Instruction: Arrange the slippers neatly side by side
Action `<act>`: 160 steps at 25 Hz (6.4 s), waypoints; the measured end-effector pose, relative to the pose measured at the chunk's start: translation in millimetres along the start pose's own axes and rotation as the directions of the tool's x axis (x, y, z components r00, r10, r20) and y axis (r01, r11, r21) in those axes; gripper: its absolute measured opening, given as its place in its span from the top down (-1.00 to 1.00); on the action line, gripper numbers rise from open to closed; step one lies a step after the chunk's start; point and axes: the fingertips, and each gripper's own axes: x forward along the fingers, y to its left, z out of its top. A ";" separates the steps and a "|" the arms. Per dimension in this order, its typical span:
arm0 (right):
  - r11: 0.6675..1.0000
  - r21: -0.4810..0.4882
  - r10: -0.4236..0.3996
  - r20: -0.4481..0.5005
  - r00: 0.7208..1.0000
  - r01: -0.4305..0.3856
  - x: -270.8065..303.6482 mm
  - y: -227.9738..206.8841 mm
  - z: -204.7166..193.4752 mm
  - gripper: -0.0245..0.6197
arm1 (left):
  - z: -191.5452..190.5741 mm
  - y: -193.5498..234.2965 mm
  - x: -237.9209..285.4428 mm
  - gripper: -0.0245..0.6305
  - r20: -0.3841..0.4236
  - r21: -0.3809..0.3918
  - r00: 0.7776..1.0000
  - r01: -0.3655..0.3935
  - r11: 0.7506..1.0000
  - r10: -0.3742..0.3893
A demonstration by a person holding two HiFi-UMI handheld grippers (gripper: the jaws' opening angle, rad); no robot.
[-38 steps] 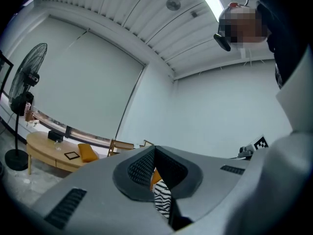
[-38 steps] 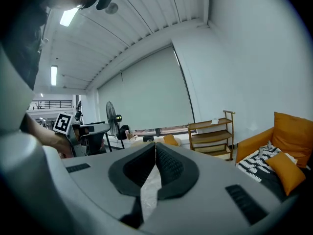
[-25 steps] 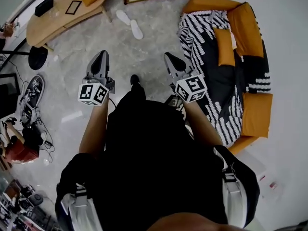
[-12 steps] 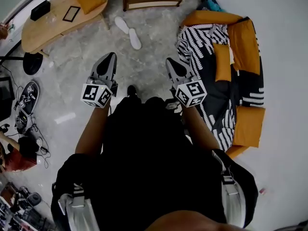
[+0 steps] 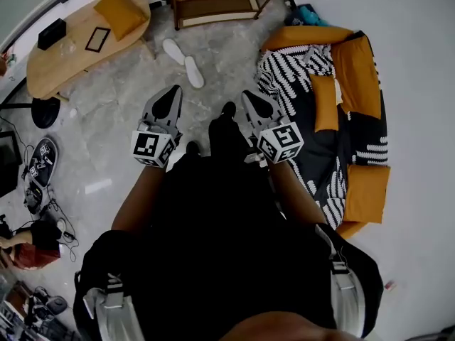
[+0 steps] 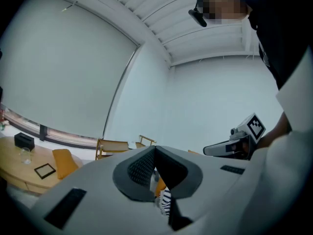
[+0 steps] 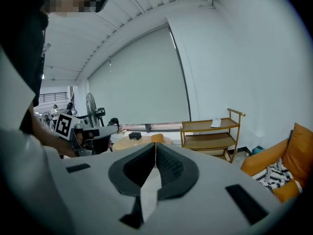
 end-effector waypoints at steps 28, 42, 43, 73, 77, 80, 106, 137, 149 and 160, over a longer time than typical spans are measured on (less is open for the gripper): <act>0.977 0.056 -0.212 0.137 0.968 0.206 155.5 -328.3 55.7 0.82 | -6.2 123.2 227.5 0.88 -0.117 0.126 0.880 -0.446 0.886 0.460; 0.993 -0.119 0.011 0.019 1.000 -0.009 310.9 -315.5 -76.9 0.82 | -157.3 229.9 270.6 0.88 -0.298 0.133 0.883 -0.338 0.932 0.362; 0.982 -0.182 0.055 -0.014 0.998 -0.057 329.4 -302.8 -92.4 0.82 | -174.5 240.8 271.4 0.88 -0.306 0.136 0.887 -0.319 0.938 0.346; -0.244 -0.308 0.171 -0.947 0.272 -0.920 480.5 -205.7 -654.6 0.40 | -562.1 380.3 248.6 0.88 -0.444 0.097 0.858 -0.239 0.966 0.257; -0.409 -0.305 0.176 -0.951 0.254 -0.860 490.5 -196.9 -677.2 0.40 | -573.1 384.6 251.3 0.88 -0.431 0.103 0.866 -0.232 0.967 0.254; -0.499 -0.267 0.151 -0.964 0.221 -0.824 494.5 -195.9 -696.7 0.40 | -586.3 388.2 250.3 0.88 -0.428 0.107 0.867 -0.232 0.967 0.256; 0.052 -0.386 0.158 -0.907 0.389 -0.921 502.5 -245.2 -618.7 0.80 | -554.5 365.1 276.2 0.88 -0.482 0.103 0.862 -0.120 0.987 0.155; 0.853 0.180 -0.223 -0.722 0.655 0.489 533.4 -477.7 -566.2 0.81 | -566.2 317.7 367.4 0.88 -0.476 0.092 0.877 -0.019 0.996 0.061; 0.749 0.276 -0.215 -0.759 0.615 0.603 579.2 -492.6 -615.2 0.81 | -585.2 357.8 347.1 0.88 -0.473 0.051 0.875 -0.089 0.995 0.103; 0.803 0.218 -0.191 -0.788 0.586 0.555 593.2 -498.4 -639.6 0.81 | -599.9 367.2 349.4 0.88 -0.474 0.054 0.875 -0.088 0.995 0.103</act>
